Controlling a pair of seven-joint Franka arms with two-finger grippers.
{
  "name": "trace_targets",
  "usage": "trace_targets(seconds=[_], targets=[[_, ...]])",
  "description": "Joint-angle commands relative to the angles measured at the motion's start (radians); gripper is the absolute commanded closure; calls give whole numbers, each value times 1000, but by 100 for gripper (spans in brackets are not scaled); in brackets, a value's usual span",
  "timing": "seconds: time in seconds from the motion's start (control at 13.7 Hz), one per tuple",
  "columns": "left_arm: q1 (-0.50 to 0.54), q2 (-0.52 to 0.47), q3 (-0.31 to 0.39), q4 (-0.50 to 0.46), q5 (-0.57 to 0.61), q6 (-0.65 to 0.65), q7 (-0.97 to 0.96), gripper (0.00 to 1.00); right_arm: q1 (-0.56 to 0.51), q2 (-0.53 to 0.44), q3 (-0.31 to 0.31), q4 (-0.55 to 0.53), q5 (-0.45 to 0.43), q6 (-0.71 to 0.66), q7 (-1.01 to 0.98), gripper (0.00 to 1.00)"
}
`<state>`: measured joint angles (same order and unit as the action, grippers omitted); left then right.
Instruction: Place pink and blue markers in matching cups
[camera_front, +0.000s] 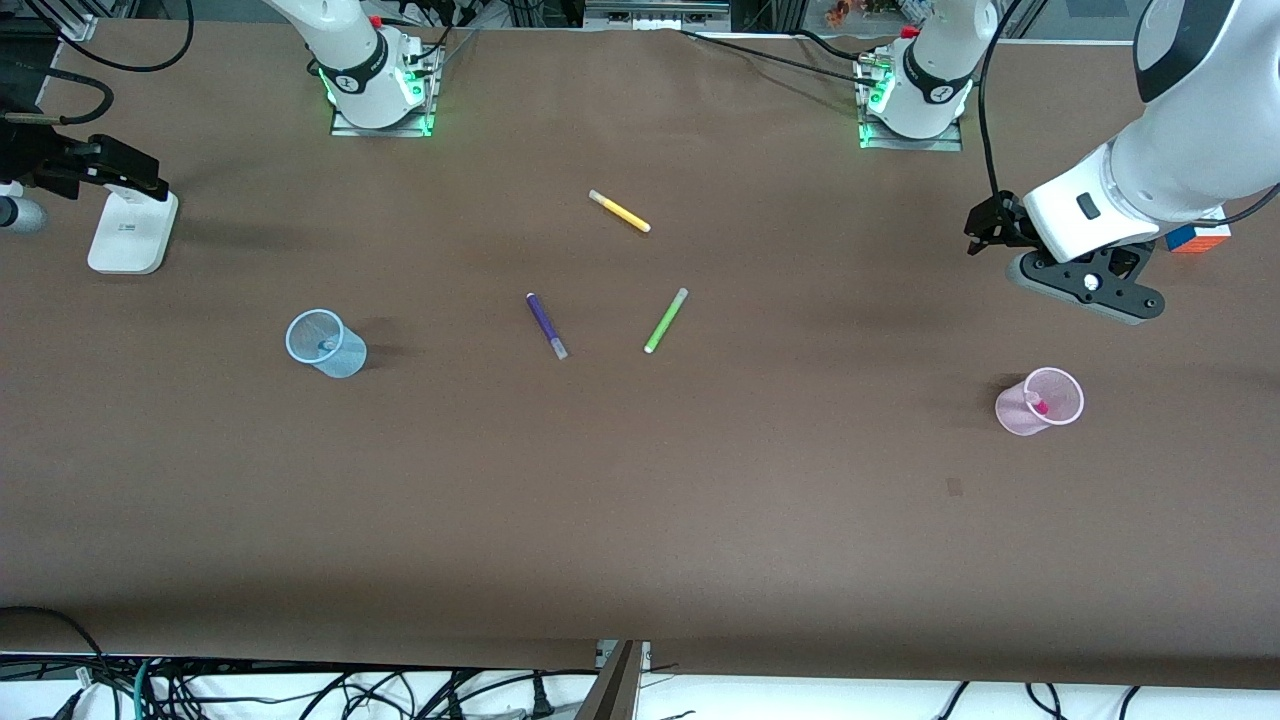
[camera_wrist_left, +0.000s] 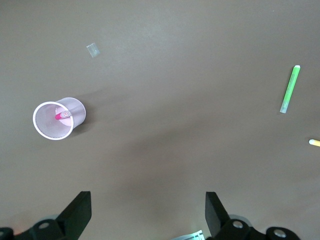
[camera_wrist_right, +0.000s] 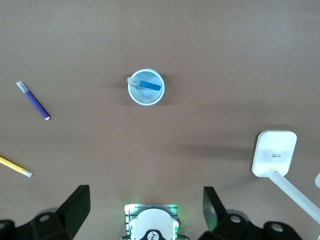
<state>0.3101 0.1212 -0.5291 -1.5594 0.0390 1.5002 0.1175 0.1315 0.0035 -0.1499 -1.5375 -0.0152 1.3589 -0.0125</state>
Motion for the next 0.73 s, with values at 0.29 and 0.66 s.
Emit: trace_targets(seconds=[0.29,0.66], targets=[[-327,-64,340,-17,22,-14,-16,0,-10,13,3,30,12,-21,2,0],[-477,-104,529,-57,10,14,-12,0,-10,13,3,30,14,-18,2,0]])
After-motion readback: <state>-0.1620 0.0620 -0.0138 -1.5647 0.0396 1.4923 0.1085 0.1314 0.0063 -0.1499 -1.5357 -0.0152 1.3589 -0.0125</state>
